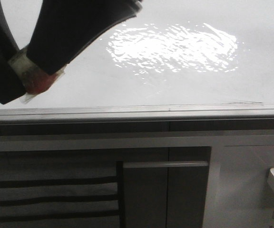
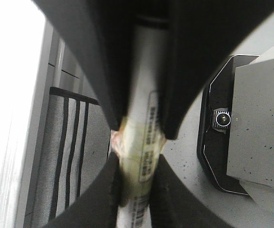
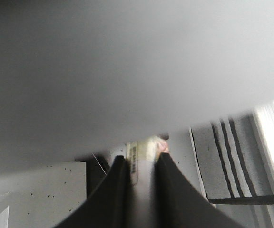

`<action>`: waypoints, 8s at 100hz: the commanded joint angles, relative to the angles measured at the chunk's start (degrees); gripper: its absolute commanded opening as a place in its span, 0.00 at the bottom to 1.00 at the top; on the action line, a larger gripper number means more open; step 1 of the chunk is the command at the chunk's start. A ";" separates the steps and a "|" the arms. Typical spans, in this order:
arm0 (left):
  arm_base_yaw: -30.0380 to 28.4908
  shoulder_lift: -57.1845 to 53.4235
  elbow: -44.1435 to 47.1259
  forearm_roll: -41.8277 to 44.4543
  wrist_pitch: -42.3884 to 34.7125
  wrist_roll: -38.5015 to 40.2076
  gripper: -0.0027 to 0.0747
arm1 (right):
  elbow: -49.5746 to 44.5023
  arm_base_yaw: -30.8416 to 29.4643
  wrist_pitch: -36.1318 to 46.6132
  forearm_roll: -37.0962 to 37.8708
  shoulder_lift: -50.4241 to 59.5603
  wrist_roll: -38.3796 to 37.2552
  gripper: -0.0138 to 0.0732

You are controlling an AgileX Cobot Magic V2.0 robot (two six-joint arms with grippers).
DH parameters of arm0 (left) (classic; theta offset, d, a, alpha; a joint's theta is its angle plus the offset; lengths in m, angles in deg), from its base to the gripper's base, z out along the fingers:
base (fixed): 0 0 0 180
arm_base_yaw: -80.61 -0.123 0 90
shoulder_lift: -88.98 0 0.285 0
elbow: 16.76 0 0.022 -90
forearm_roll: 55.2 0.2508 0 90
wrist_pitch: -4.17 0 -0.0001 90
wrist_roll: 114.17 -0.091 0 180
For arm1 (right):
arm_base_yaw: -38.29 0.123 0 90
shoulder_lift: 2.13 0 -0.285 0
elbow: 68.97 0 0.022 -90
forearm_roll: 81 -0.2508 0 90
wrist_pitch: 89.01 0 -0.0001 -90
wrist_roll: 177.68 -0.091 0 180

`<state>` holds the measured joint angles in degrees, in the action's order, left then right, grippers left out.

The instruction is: Write number 9 on whiteboard

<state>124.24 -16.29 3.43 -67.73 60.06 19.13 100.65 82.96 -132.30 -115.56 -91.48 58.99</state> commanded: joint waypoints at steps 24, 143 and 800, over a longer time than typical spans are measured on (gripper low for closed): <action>0.44 -4.14 -1.82 10.14 -2.66 11.45 0.42 | 2.57 -1.22 2.47 2.02 4.30 -3.09 0.10; -22.17 -15.34 11.46 -6.41 -15.64 25.13 0.42 | -13.97 -28.56 7.79 10.55 24.56 -36.27 0.11; -29.01 -34.64 27.29 19.68 -39.15 48.64 0.01 | -31.26 -24.86 1.47 43.05 59.24 -64.74 0.08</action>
<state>95.33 -51.09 32.20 -48.23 25.42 67.74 67.96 58.38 -134.21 -73.44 -31.90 -5.61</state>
